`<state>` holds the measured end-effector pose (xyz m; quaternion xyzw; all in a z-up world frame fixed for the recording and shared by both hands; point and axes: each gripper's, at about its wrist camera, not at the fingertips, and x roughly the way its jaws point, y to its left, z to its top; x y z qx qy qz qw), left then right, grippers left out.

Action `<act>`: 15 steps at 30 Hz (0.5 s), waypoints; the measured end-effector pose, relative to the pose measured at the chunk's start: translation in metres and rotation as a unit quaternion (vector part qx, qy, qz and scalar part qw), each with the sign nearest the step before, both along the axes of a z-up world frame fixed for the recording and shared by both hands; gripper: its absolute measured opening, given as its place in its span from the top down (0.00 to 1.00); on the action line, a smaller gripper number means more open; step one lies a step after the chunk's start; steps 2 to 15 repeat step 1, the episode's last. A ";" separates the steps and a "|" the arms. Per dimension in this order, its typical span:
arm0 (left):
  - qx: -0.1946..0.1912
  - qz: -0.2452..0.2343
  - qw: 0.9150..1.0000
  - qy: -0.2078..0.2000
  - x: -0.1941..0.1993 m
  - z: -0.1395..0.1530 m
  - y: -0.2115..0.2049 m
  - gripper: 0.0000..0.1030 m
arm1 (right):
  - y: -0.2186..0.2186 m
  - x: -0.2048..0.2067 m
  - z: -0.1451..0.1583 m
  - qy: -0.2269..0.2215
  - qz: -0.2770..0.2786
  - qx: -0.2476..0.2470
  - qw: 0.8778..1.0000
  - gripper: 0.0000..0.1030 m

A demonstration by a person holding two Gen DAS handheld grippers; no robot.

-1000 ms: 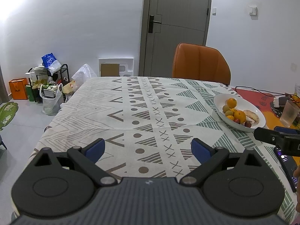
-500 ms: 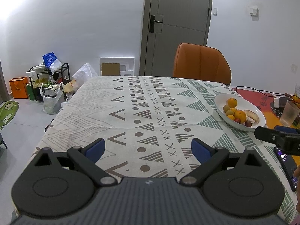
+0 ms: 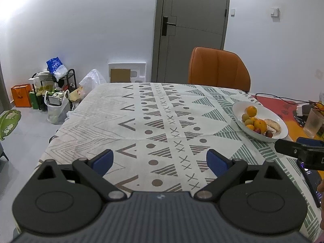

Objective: Organize fruits

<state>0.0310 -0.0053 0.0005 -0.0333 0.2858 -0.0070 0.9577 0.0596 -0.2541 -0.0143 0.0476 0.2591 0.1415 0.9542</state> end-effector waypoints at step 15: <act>-0.002 0.000 1.000 0.002 0.001 -0.001 0.000 0.05 | -0.001 0.000 0.000 0.001 -0.001 0.000 1.000 0.00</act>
